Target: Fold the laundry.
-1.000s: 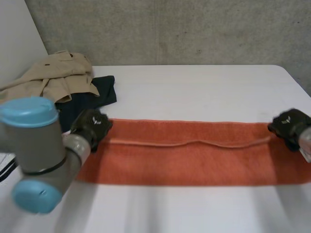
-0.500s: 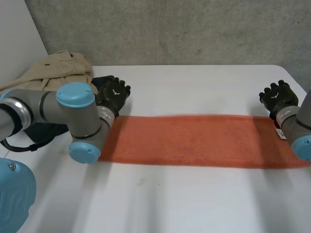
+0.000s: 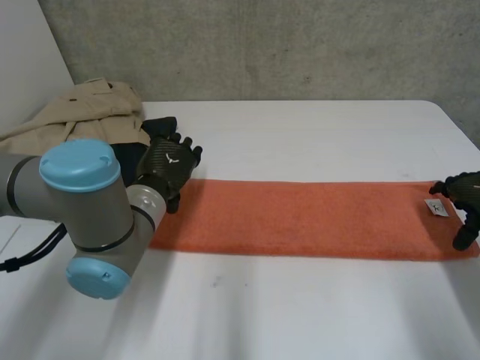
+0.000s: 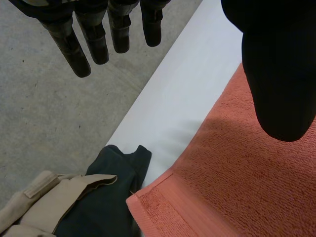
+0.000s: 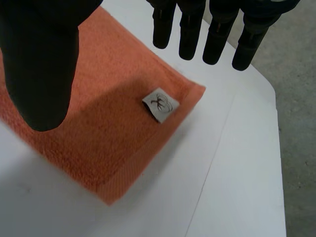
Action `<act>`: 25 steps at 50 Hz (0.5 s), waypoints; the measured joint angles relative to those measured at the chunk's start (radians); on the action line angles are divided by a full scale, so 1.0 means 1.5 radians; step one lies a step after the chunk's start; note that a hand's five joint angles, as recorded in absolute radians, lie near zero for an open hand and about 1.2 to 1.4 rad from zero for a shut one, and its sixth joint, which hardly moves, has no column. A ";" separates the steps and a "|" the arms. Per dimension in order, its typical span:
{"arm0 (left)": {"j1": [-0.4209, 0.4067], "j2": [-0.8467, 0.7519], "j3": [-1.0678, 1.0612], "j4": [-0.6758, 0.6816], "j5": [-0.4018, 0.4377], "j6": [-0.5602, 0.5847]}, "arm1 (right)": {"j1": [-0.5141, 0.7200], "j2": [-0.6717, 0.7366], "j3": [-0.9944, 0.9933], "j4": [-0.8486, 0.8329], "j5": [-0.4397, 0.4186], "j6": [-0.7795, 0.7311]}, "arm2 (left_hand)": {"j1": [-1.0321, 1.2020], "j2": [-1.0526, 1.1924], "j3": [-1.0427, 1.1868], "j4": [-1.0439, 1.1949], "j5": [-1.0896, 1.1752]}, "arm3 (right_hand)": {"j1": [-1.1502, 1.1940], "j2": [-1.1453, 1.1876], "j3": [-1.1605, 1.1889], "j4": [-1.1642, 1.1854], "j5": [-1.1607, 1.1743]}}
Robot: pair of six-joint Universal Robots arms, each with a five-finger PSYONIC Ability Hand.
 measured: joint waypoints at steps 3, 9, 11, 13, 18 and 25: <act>0.000 0.000 -0.005 0.011 0.000 0.000 | -0.007 0.010 0.022 -0.046 -0.005 -0.001 | 0.000 0.000 0.000 0.000 0.000 | 0.026 0.018 0.022 0.021 0.020; 0.000 -0.002 -0.005 0.023 0.000 0.000 | -0.007 0.057 0.042 -0.129 0.000 -0.003 | 0.000 0.000 0.000 0.000 0.000 | 0.213 0.214 0.206 0.206 0.200; -0.001 -0.002 -0.004 0.023 0.000 0.000 | -0.006 0.068 0.041 -0.142 0.003 -0.004 | 0.000 0.000 0.000 0.000 0.000 | 0.382 0.387 0.359 0.358 0.350; -0.002 -0.002 -0.004 0.023 0.000 0.000 | -0.009 0.078 0.038 -0.157 0.008 -0.009 | 0.000 0.000 0.000 0.000 0.000 | 0.537 0.547 0.529 0.529 0.518; -0.002 0.006 -0.008 0.022 -0.001 0.000 | -0.041 0.082 0.027 -0.186 0.038 -0.040 | 0.000 0.000 0.000 0.000 0.000 | 0.541 0.570 0.567 0.572 0.544; 0.002 0.047 -0.032 0.022 0.000 0.000 | -0.115 0.069 -0.008 -0.189 0.074 -0.130 | 0.000 0.000 0.000 0.000 0.000 | 0.541 0.570 0.567 0.573 0.544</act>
